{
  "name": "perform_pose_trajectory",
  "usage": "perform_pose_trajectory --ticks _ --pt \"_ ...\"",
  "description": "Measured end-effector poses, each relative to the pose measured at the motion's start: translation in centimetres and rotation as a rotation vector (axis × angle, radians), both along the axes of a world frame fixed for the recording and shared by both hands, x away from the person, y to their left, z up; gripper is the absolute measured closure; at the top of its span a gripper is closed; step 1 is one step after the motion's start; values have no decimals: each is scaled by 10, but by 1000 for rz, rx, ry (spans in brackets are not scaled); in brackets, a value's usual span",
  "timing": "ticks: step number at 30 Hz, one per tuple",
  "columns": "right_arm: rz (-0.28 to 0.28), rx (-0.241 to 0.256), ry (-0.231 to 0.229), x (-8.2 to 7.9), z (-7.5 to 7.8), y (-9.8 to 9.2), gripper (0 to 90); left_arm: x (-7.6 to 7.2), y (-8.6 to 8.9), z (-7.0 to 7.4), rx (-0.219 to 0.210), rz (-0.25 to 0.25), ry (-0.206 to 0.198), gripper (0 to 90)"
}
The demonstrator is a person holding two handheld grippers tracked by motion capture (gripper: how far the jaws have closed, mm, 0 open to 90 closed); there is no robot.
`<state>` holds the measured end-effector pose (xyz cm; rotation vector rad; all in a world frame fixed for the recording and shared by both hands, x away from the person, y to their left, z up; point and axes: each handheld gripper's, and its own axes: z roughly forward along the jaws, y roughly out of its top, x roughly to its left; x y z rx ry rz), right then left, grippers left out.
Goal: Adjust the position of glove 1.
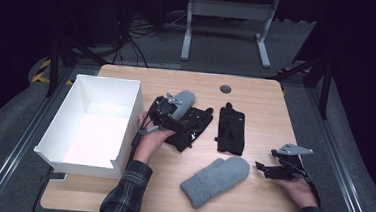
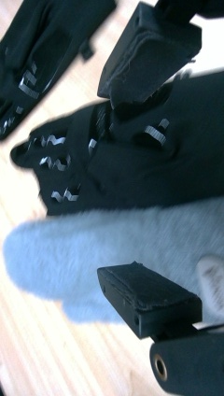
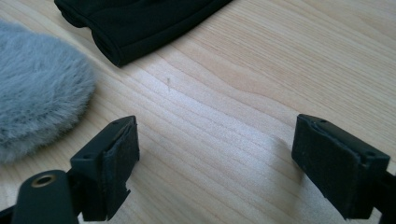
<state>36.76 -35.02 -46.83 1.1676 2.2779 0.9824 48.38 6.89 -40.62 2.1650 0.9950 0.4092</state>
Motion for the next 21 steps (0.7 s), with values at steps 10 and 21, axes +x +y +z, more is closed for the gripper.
perform_pose_trajectory --ticks 10,21 --pt "-4 1 1 0 0 0 156 40 4 -14 -19 86 12 161" --pt "-2 1 2 0 0 -1 157 66 6 -40 16 123 83 192"
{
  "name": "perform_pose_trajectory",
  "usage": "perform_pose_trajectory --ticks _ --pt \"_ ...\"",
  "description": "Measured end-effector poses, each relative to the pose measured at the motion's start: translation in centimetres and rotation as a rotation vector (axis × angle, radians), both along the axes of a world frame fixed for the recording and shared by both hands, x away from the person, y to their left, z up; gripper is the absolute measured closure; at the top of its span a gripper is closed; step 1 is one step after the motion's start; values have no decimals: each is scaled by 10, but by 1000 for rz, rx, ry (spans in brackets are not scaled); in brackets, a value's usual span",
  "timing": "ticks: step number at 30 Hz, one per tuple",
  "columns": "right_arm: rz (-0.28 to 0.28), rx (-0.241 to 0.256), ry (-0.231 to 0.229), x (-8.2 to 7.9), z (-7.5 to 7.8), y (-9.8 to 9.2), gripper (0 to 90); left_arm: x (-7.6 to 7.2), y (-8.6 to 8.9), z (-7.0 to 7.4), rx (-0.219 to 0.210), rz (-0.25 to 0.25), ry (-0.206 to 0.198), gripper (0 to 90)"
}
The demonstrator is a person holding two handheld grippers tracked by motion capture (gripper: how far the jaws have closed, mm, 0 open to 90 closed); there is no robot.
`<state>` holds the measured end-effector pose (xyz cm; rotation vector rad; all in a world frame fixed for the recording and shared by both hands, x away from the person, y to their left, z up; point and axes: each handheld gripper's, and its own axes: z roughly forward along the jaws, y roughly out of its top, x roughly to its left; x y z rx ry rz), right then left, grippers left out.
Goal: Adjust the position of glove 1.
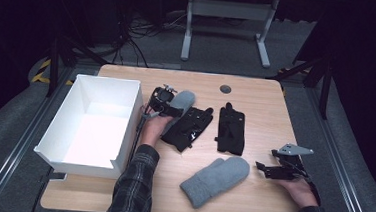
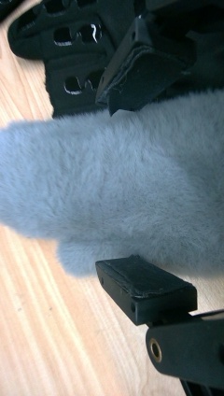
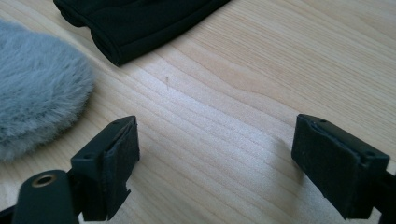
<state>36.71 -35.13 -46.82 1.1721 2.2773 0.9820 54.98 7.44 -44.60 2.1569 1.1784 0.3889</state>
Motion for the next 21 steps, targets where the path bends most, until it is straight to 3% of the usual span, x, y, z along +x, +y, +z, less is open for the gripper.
perform_pose_trajectory --ticks 5,10,16,21 --pt "0 0 0 0 0 0 157 0 1 -3 25 -2 5 284" --pt "0 0 0 0 0 0 157 -5 0 -5 54 -7 -32 460" --pt "0 0 0 0 0 0 157 -8 3 -2 43 -7 -36 705" --pt "-1 0 0 0 0 0 158 -9 10 4 -34 8 2 794"
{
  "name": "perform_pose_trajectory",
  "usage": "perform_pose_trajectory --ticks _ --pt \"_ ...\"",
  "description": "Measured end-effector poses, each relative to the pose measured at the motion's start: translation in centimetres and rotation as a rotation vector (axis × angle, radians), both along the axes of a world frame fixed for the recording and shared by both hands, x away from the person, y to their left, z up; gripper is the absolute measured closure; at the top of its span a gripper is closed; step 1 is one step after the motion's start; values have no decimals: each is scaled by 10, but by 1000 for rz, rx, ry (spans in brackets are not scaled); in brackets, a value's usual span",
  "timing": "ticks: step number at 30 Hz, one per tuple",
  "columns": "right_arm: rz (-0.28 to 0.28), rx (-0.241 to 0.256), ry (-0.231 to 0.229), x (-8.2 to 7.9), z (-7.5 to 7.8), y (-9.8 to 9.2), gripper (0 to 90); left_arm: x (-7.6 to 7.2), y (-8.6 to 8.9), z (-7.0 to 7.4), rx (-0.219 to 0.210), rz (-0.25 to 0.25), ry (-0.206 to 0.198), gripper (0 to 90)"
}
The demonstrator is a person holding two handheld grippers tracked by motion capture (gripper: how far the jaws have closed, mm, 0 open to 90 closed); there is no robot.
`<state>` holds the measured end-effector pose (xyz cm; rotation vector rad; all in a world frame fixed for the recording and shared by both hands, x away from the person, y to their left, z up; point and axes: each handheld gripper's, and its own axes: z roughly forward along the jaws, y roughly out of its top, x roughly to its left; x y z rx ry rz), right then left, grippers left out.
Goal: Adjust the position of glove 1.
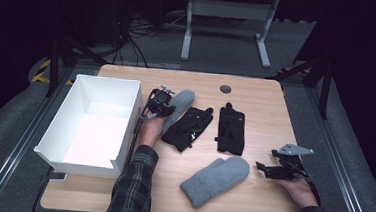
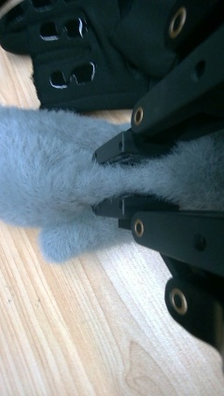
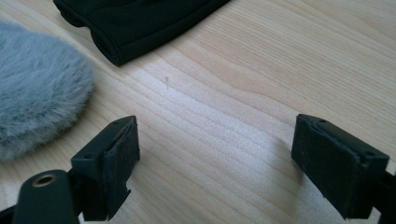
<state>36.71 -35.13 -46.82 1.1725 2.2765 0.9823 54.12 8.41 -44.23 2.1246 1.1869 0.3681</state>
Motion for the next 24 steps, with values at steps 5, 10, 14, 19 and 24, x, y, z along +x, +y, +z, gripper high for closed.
perform_pose_trajectory --ticks 5,10,14,19,24 --pt "0 0 0 0 0 0 159 -2 2 6 -30 0 25 817" --pt "0 0 -1 0 0 0 159 -8 1 17 -51 -2 15 823" --pt "0 0 0 0 0 0 159 -13 1 28 -76 -16 19 826" --pt "0 0 0 0 0 0 159 -24 0 42 -92 -52 23 826" --pt "-1 0 0 0 0 0 160 -36 -3 54 -115 -101 39 826"
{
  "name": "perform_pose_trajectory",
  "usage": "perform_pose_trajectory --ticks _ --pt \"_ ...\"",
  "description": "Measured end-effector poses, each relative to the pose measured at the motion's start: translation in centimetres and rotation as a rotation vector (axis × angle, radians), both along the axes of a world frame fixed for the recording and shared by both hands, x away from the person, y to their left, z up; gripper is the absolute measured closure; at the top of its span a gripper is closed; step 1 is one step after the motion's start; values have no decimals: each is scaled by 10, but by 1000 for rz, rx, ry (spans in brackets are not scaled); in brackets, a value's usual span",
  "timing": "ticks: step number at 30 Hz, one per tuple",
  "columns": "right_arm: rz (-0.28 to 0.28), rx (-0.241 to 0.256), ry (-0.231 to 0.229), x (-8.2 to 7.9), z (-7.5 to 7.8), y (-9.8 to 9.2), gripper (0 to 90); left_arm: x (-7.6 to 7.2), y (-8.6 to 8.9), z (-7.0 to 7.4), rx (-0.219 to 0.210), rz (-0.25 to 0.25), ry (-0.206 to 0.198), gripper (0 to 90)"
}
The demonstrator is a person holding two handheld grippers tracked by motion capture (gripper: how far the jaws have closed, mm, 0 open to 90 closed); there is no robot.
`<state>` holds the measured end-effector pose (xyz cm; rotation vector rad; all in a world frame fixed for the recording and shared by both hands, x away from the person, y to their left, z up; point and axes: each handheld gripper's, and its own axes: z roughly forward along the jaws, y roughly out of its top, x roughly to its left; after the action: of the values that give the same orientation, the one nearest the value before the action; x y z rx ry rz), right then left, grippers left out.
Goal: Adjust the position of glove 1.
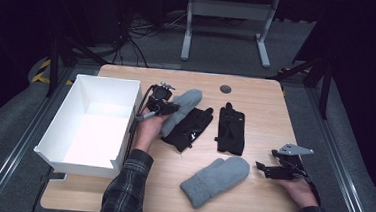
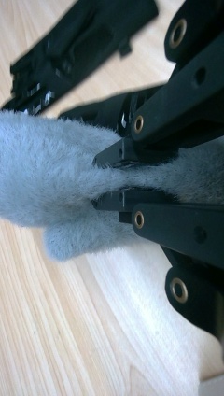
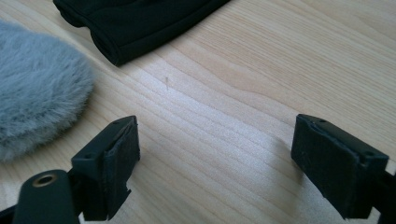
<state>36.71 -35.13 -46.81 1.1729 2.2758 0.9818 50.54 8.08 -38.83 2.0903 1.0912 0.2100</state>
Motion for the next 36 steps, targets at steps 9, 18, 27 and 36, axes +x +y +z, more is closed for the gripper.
perform_pose_trajectory --ticks 9,18,27,36 --pt "0 0 -1 0 0 0 160 -24 -13 14 -22 -89 -14 826" --pt "0 0 -1 0 0 0 160 -57 -30 23 -38 -160 -28 828" --pt "0 0 -1 0 0 0 160 -85 -48 25 -53 -233 -35 830" --pt "0 0 -1 0 0 0 160 -113 -69 23 -62 -303 -34 832"
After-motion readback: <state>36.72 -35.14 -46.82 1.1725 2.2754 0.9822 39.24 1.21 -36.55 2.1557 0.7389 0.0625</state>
